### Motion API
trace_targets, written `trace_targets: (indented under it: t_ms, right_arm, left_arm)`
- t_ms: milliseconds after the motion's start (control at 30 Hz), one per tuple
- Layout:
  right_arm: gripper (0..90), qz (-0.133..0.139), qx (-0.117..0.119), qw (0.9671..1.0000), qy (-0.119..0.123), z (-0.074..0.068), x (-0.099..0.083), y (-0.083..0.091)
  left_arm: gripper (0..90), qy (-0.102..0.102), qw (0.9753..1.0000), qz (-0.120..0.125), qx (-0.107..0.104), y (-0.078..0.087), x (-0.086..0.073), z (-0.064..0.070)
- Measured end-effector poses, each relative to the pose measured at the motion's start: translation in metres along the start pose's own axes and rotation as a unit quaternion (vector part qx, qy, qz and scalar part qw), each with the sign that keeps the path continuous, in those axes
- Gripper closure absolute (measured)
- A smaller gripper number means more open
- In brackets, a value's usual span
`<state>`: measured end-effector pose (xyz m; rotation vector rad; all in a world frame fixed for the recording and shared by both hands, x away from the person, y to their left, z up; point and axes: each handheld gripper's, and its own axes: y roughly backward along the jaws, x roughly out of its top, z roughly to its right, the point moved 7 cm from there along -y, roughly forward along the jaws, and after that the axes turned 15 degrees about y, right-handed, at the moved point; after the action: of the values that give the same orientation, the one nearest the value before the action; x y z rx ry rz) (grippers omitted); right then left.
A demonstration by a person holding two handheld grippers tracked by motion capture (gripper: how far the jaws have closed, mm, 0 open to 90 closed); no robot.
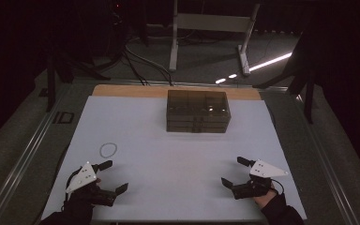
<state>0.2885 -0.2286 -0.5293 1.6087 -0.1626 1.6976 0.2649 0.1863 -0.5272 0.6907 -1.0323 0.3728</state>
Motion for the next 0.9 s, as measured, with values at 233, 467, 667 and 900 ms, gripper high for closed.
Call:
trace_targets:
  t_ms: [233, 467, 667, 900]
  right_arm:
    - [0.2, 0.001, 0.000, 1.0000, 0.004, -0.0006, 0.0000, -0.0003]
    - [0.2, -0.002, 0.005, 1.0000, 0.006, -0.0036, 0.0008, -0.0024]
    - [0.2, -0.007, 0.012, 0.9999, -0.002, -0.0038, 0.0011, -0.0037]
    - [0.2, -0.016, 0.016, 0.9997, 0.004, -0.0078, 0.0026, -0.0050]
  left_arm:
    - [1.1, -0.002, 1.0000, -0.005, 0.000, -0.0011, -0.0009, 0.0008]
    - [1.1, -0.002, 1.0000, -0.005, -0.001, -0.0014, -0.0016, 0.0013]
    - [1.1, 0.001, 1.0000, -0.003, -0.002, -0.0003, -0.0013, 0.0014]
    - [1.1, 0.001, 1.0000, -0.001, -0.001, 0.0001, -0.0002, 0.0018]
